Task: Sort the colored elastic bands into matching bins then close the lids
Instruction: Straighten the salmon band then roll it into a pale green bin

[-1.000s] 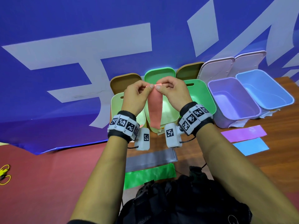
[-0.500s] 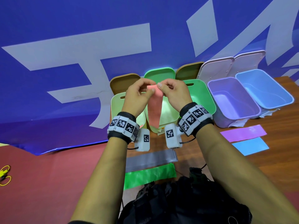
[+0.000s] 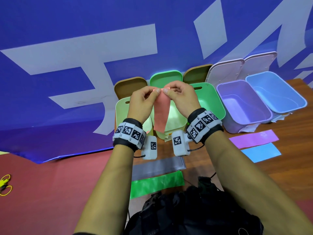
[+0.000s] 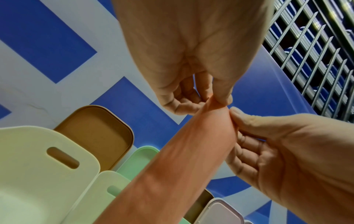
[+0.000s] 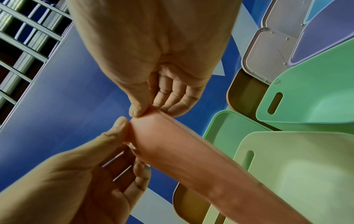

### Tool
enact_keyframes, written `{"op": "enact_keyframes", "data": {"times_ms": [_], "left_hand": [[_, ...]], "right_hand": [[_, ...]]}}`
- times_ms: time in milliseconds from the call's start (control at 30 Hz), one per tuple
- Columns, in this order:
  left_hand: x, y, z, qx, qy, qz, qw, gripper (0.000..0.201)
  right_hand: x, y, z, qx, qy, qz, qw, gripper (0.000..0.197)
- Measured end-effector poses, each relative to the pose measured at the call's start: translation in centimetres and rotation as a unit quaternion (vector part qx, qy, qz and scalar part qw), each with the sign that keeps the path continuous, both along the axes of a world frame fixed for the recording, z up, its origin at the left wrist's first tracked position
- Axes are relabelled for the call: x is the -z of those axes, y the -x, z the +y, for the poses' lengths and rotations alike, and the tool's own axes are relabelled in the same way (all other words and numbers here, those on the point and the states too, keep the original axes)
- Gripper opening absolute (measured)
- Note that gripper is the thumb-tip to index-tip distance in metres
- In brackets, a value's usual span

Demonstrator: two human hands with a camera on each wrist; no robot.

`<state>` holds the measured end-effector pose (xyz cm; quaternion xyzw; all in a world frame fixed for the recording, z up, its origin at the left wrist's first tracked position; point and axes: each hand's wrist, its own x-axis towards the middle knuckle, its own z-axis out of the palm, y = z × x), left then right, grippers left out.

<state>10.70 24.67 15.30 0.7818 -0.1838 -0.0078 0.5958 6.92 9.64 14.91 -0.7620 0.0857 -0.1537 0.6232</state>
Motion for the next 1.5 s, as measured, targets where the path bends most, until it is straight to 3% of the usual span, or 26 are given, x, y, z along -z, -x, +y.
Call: {"op": "enact_keyframes", "data": {"times_ms": [200, 367, 500, 767, 867, 1033, 1267, 1367, 1500], "left_hand": [[-0.19, -0.01, 0.06, 0.006, 0.005, -0.010, 1.000, 0.021], [-0.32, 0.09, -0.04, -0.001, 0.018, -0.001, 1.000, 0.013], [-0.13, -0.06, 0.14, -0.016, 0.021, 0.007, 1.000, 0.013], [-0.12, -0.02, 0.20, -0.008, 0.028, 0.017, 0.999, 0.011], [-0.15, -0.15, 0.20, 0.005, 0.027, -0.005, 1.000, 0.023], [-0.13, -0.16, 0.12, -0.006, 0.031, -0.002, 0.999, 0.013], [0.15, -0.21, 0.09, -0.017, 0.028, 0.010, 0.999, 0.014], [0.09, -0.19, 0.16, -0.012, 0.026, 0.017, 0.999, 0.021], [-0.01, -0.05, 0.15, 0.003, 0.035, 0.018, 0.999, 0.013]], "right_hand": [[0.33, -0.16, -0.18, 0.013, 0.012, 0.009, 1.000, 0.005], [0.21, -0.09, -0.05, 0.014, 0.007, 0.004, 1.000, 0.004], [-0.29, 0.28, -0.02, -0.003, -0.006, 0.003, 1.000, 0.014], [0.20, -0.04, 0.11, 0.005, 0.022, 0.006, 1.000, 0.007], [0.29, -0.05, -0.01, 0.009, 0.027, 0.006, 1.000, 0.012], [0.16, -0.02, 0.06, 0.012, 0.015, 0.000, 1.000, 0.007], [-0.11, 0.09, 0.09, -0.001, 0.008, -0.005, 1.000, 0.017], [0.08, 0.02, 0.05, 0.000, 0.025, -0.009, 1.000, 0.011], [0.17, -0.02, 0.03, 0.003, 0.025, -0.008, 1.000, 0.007]]}}
